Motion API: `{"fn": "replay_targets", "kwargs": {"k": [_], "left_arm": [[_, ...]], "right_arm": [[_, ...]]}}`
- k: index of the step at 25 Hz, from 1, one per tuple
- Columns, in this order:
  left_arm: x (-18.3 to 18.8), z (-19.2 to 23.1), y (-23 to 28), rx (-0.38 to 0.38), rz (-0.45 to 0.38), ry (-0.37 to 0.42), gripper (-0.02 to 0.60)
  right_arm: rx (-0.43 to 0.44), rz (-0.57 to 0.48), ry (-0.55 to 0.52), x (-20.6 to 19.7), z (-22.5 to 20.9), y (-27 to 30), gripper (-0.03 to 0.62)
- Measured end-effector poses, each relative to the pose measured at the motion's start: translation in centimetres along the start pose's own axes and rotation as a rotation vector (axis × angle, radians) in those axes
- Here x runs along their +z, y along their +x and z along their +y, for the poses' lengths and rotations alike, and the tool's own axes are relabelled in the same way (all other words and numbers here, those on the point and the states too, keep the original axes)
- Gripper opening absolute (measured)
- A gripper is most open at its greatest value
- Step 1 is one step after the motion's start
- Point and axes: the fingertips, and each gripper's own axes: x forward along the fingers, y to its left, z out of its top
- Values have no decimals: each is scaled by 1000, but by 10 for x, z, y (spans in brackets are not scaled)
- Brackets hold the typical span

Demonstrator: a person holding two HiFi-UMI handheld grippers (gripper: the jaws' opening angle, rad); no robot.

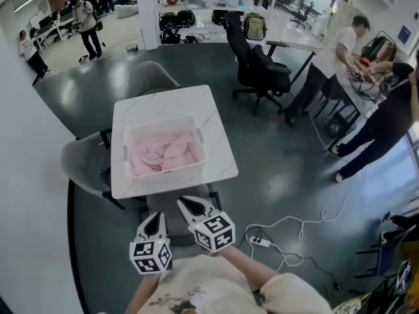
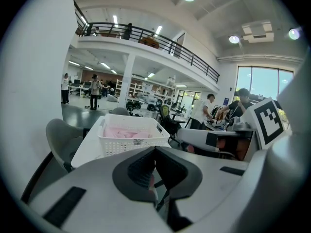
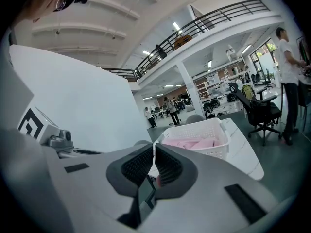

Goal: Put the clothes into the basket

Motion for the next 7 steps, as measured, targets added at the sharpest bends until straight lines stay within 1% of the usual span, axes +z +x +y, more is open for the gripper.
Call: {"fn": "replay_targets", "kwargs": {"k": [7], "left_arm": [[-4, 6, 0, 10, 4, -12, 9]], "right_arm": [[6, 1, 0, 2, 2, 5, 18]]}}
